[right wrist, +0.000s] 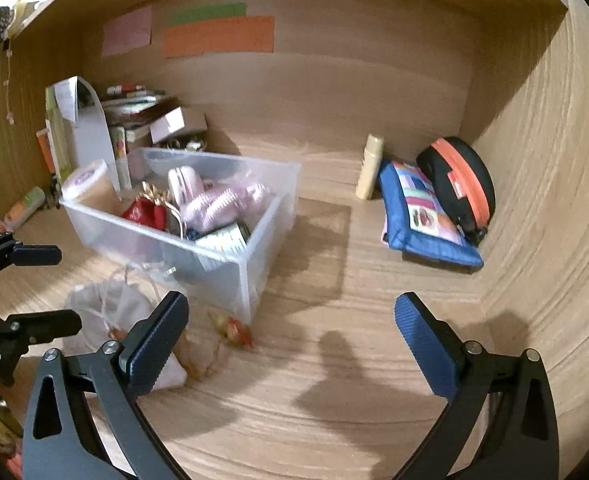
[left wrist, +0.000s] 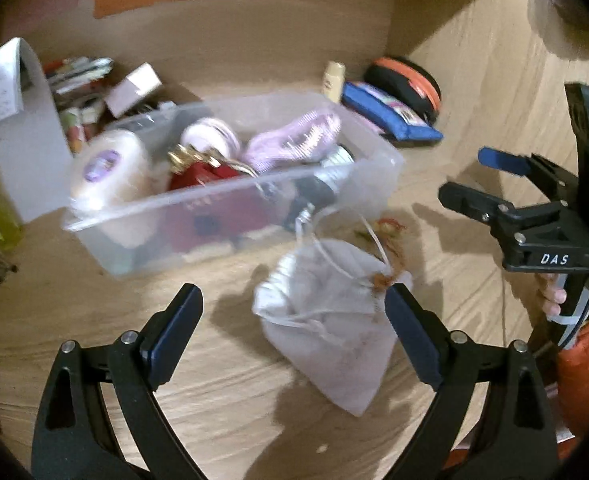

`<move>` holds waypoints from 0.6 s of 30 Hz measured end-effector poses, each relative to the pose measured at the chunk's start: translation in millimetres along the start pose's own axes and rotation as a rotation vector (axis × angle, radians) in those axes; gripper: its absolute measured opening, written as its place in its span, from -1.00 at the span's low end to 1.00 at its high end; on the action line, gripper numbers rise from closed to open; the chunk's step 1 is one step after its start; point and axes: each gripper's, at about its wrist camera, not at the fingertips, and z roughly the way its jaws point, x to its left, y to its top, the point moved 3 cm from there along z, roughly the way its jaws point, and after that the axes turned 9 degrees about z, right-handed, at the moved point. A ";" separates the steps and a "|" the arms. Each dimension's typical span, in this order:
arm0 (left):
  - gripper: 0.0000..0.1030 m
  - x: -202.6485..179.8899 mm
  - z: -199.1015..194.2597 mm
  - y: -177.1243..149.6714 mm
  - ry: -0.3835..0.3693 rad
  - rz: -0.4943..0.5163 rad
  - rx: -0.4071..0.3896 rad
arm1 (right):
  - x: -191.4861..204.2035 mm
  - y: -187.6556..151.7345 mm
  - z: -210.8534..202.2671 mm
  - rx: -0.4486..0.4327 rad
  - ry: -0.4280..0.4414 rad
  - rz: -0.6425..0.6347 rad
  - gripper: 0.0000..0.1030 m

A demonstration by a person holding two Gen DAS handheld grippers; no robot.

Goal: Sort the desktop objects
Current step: 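Move both open tools toward the white drawstring pouch and gourd charm, then grasp white drawstring pouch with left tool while right tool grasps gourd charm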

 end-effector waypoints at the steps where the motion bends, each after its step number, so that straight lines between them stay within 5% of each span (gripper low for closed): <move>1: 0.81 -3.8 4.9 -1.0 -0.006 0.006 0.015 | -1.4 -1.8 0.9 0.005 -0.001 0.001 0.99; 9: 0.81 -26.2 35.1 -5.3 -0.062 0.021 0.101 | -10.8 -12.5 12.3 0.047 -0.001 0.002 0.99; 18: 0.85 -36.1 56.5 -0.8 -0.025 0.062 0.158 | -7.4 -20.9 31.4 0.118 0.052 -0.002 0.99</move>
